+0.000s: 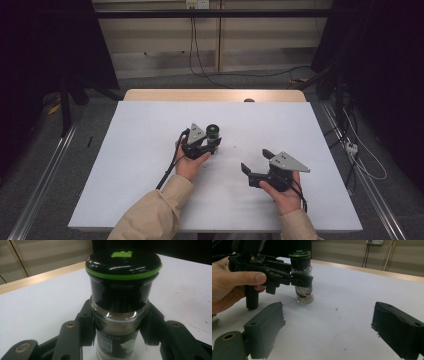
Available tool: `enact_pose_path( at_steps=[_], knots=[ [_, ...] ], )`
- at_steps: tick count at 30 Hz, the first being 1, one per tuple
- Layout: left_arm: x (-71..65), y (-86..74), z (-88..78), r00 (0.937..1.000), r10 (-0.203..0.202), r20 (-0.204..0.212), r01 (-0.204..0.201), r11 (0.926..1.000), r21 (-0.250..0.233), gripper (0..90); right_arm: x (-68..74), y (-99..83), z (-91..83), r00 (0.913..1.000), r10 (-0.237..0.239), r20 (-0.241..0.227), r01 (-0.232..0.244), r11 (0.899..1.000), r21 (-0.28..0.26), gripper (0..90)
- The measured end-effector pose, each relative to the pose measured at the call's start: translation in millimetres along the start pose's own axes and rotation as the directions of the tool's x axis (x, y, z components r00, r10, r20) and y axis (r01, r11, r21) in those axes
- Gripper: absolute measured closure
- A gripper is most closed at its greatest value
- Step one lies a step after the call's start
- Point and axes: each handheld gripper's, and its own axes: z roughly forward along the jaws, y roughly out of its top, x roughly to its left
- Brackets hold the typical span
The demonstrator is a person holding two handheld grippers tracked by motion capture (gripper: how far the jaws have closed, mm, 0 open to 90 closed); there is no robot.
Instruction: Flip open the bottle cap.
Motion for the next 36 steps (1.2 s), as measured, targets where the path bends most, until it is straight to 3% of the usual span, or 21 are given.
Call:
enact_pose_path(
  at_steps=[14, 25, 36],
  knots=[
    [0.1, -0.2, -0.5, 1.0, 0.002, 0.001, -0.002, 1.0, 0.004, 53.5, 14.7, 18.4, 29.6, 0.9995, 0.004, -0.03, -0.003, 0.999, 0.039, 26.6],
    [0.1, -0.3, -0.6, 1.0, 0.004, 0.001, -0.004, 1.0, 0.004, 53.5, 21.2, 32.3, 53.0, 0.9974, 0.016, -0.07, -0.011, 0.997, 0.075, 44.4],
    [-0.2, -0.3, -0.5, 1.0, 0.003, -0.001, -0.003, 1.0, 0.003, 53.5, 24.7, 42.5, 65.4, 0.9961, 0.012, -0.088, -0.004, 0.996, 0.084, 65.0]
  ],
)
